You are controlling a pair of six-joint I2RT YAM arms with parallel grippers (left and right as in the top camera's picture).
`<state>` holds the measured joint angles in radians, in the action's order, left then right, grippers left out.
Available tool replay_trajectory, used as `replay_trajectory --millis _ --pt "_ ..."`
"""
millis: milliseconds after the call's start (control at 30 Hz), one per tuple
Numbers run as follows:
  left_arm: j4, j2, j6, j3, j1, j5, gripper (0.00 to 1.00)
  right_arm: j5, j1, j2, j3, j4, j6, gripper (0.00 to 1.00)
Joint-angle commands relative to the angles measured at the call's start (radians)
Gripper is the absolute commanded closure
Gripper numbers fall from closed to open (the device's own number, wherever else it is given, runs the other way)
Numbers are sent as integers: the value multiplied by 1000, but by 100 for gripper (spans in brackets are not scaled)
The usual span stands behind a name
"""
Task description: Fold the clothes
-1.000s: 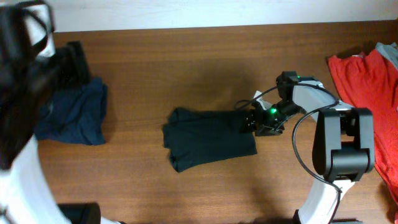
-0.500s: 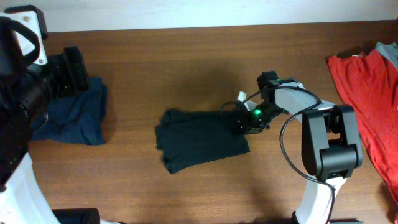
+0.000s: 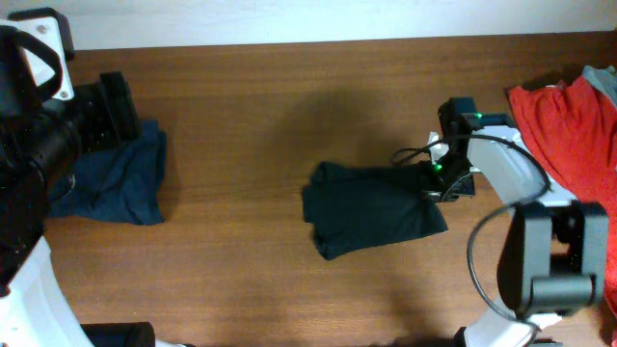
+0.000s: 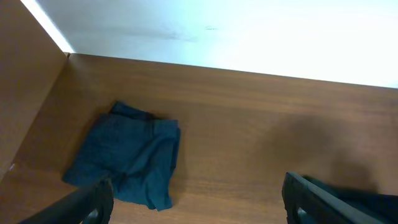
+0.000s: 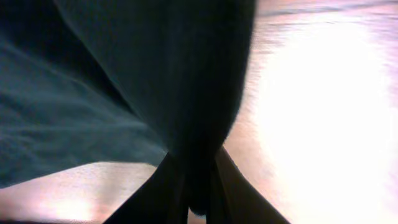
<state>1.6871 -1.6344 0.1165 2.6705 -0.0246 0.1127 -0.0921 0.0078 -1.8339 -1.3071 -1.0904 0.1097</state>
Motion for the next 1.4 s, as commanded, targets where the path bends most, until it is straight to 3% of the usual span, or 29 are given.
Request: replay_trajectory --millis 0,367,567,800,967,1200,1367 --pt "0 -2 2 -1 8 -4 13 112 54 75 -6 -10 60 90" --pt "0 -2 2 -1 8 -4 13 150 384 81 -25 29 134 92" --pt "0 -2 2 -1 8 -4 13 96 496 80 -58 79 137 87" --pt "0 -2 2 -1 8 -18 13 82 576 74 -58 127 188 87" --pt "0 -2 2 -6 8 -22 13 85 587 77 -61 125 188 92" --pt "0 -3 2 -76 8 -19 13 184 619 92 -217 1 174 92" --pt "0 -3 2 -85 8 -19 13 180 677 72 -219 5 189 92"
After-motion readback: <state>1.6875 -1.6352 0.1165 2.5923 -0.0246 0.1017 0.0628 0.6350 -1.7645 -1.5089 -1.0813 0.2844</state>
